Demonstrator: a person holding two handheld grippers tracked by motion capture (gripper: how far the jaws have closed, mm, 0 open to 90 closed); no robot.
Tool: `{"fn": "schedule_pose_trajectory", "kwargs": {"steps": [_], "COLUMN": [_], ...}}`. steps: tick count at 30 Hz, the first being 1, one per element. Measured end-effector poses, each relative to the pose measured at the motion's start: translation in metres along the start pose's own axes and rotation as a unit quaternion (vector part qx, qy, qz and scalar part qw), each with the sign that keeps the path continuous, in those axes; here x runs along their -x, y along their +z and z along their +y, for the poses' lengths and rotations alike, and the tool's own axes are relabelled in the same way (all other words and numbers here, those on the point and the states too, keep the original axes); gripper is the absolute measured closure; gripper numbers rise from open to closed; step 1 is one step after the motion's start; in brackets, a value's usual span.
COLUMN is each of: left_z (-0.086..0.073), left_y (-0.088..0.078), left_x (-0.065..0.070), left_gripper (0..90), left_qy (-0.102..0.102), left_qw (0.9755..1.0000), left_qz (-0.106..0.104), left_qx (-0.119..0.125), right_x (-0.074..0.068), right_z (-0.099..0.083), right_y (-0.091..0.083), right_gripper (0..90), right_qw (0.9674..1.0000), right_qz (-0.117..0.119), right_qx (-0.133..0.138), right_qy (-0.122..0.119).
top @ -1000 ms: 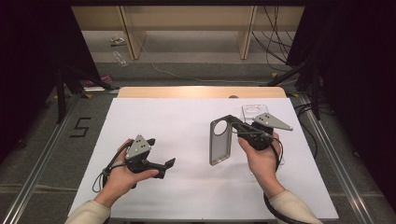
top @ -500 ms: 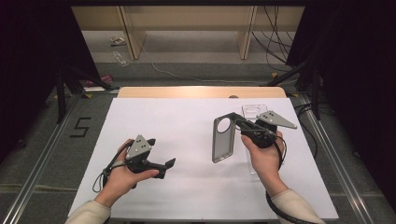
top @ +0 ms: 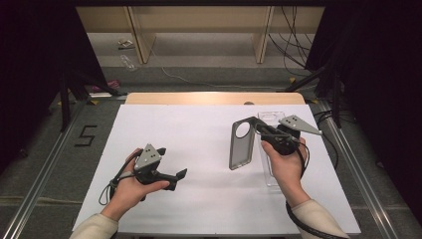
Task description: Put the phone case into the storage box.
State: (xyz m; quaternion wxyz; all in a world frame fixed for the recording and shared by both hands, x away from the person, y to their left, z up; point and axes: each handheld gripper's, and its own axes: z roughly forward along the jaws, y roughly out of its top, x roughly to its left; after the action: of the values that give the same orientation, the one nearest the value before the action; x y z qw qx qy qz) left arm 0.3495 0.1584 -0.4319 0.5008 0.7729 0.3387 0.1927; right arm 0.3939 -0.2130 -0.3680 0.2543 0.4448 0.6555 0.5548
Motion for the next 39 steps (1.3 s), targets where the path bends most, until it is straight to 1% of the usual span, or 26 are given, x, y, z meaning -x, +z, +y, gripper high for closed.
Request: {"fn": "schedule_pose_trajectory", "kwargs": {"steps": [5, 14, 20, 22, 35, 39], "left_z": [0.001, 0.001, 0.0, 0.0, 0.0, 0.001], "left_y": [0.0, 0.0, 0.0, 0.0, 0.0, 0.0], "left_x": [0.0, -0.001, -0.001, -0.001, -0.001, -0.002], "left_gripper": [0.0, 0.0, 0.0, 0.0, 0.0, 0.0], "left_qy": [-0.001, -0.002, -0.003, -0.001, -0.002, -0.003], "left_qw": [1.0, 1.0, 1.0, 1.0, 1.0, 1.0], "left_qz": [0.001, 0.001, 0.002, 0.001, 0.002, 0.004], "left_qx": [0.002, 0.002, 0.002, 0.001, 0.0, 0.003], "right_x": [0.004, 0.006, 0.01, 0.011, 0.019, 0.02], "right_z": [0.002, 0.003, 0.004, 0.005, 0.011, 0.012], "right_y": [-0.001, -0.001, -0.001, -0.002, -0.004, -0.004], "right_gripper": [88.5, 88.5, 88.5, 88.5, 88.6, 88.6], "right_qw": [1.0, 1.0, 0.9999, 0.9999, 0.9997, 0.9996], "right_qz": [-0.005, -0.007, -0.008, -0.01, -0.016, -0.018], "right_qx": [0.004, 0.003, 0.003, 0.003, 0.012, 0.014], "right_qy": [0.003, 0.004, 0.009, 0.01, 0.014, 0.015]}}
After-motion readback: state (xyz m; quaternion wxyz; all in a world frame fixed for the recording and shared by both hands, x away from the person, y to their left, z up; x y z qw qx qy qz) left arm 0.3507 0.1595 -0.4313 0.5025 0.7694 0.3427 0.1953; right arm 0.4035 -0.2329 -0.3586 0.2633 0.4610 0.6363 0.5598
